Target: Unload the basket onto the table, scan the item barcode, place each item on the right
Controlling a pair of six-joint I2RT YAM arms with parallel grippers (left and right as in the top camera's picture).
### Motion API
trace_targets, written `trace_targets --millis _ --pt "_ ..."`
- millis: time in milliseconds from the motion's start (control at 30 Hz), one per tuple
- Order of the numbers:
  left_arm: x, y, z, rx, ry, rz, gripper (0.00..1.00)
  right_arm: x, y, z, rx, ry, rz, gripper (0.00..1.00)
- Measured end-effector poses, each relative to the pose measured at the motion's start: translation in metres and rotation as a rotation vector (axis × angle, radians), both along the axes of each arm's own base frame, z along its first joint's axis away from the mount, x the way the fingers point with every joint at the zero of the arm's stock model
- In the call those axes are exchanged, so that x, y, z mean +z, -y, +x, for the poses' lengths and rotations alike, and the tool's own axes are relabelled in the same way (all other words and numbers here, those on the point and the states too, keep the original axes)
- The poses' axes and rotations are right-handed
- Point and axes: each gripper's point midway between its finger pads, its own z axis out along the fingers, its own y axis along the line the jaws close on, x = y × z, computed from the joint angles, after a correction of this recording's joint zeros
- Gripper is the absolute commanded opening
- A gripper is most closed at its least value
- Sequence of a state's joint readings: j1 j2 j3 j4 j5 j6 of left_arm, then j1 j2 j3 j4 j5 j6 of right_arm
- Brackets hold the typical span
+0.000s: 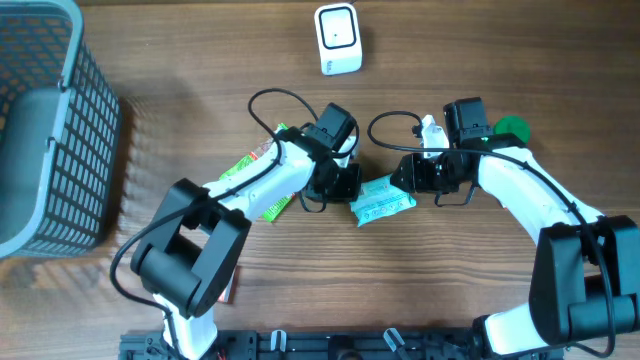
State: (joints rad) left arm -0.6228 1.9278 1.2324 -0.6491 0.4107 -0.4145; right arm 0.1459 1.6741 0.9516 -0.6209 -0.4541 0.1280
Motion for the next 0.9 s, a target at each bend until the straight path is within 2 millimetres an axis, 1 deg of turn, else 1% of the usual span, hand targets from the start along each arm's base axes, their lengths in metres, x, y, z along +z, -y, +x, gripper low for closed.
trace_targets --millis 133,200,333,500,733,833,900 --pt "-0.004 0.000 -0.002 0.000 -0.012 0.005 0.04 -0.010 0.004 -0.001 0.000 -0.021 -0.031 0.49" --pt "-0.004 0.002 -0.003 -0.006 -0.010 0.003 0.04 -0.019 0.006 -0.004 0.003 -0.047 -0.042 0.50" --pt "-0.006 0.006 -0.007 -0.020 -0.013 0.005 0.04 -0.032 0.004 -0.009 0.018 -0.089 -0.035 0.51" --pt "-0.013 0.007 -0.008 -0.023 -0.027 0.010 0.04 -0.031 0.000 -0.013 0.028 -0.109 -0.004 0.50" --pt "-0.015 0.007 -0.008 -0.023 -0.031 0.015 0.04 -0.030 -0.013 -0.013 0.062 -0.091 0.082 0.51" --pt "-0.016 0.006 -0.007 -0.021 -0.029 0.027 0.04 -0.030 -0.018 -0.013 0.067 -0.078 0.121 0.46" --pt "-0.018 0.004 -0.007 -0.020 -0.027 0.037 0.04 -0.030 -0.018 -0.013 0.065 -0.072 0.139 0.41"
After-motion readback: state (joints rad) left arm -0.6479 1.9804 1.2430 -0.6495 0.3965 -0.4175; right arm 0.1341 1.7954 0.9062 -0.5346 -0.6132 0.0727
